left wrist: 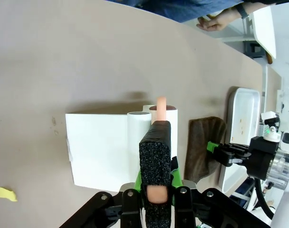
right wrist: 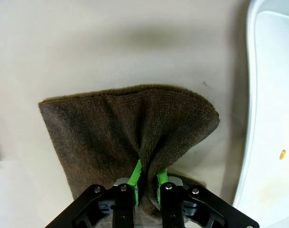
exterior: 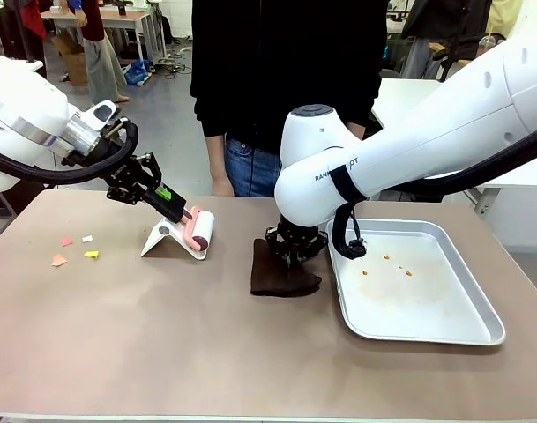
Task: Clean the surface of the table.
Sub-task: Hold the Lint Roller with your left hand and the towel with your right hand.
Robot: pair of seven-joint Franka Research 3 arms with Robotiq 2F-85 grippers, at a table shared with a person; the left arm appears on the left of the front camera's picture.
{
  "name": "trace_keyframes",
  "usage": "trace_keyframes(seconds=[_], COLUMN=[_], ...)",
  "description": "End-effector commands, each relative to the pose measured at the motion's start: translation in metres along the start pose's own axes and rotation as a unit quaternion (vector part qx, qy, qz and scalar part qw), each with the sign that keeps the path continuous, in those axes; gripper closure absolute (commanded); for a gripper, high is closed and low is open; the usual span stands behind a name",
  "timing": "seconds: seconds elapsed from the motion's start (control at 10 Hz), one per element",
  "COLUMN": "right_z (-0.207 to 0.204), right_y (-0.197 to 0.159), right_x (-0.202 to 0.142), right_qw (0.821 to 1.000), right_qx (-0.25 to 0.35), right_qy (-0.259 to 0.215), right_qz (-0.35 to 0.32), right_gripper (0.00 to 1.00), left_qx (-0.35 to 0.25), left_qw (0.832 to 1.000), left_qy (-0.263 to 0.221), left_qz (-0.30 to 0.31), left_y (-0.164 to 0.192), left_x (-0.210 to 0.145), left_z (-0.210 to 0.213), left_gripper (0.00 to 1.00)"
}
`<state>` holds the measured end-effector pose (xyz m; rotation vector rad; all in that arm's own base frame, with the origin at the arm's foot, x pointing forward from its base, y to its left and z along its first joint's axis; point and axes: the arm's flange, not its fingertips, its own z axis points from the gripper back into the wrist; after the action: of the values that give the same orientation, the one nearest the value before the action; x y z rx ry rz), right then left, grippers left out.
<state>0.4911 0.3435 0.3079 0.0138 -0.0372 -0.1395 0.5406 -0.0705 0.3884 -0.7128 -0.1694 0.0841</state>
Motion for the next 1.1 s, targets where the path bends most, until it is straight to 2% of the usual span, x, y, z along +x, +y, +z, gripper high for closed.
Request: trace_keyframes(seconds=[0.0,0.2,0.5,0.8,1.0], right_z=[0.006,0.023,0.031,0.036,0.049], right_y=[-0.027,-0.059,-0.099,-0.13,-0.155], right_x=[-0.002,0.0,-0.002,-0.007,-0.02], right_qw=[0.997,0.984,0.943,0.885,0.835], right_qx=[0.082,0.178,0.332,0.458,0.539], right_qy=[0.012,0.014,0.029,0.06,0.059], right_qz=[0.006,0.003,0.018,0.059,0.093], right_gripper=[1.0,1.0,1.0,1.0,1.0], left_qx=[-0.039,-0.085,-0.18,-0.24,-0.266], left_qw=[0.999,0.995,0.981,0.97,0.964], left_qy=[-0.024,-0.03,-0.041,-0.042,-0.022], left_qz=[-0.022,-0.047,-0.052,-0.022,-0.019], left_y=[0.0,0.002,0.012,0.039,0.068], left_x=[-0.017,-0.029,-0.043,-0.058,-0.072], left_z=[0.021,0.038,0.062,0.094,0.117], left_gripper=[1.0,1.0,1.0,1.0,1.0])
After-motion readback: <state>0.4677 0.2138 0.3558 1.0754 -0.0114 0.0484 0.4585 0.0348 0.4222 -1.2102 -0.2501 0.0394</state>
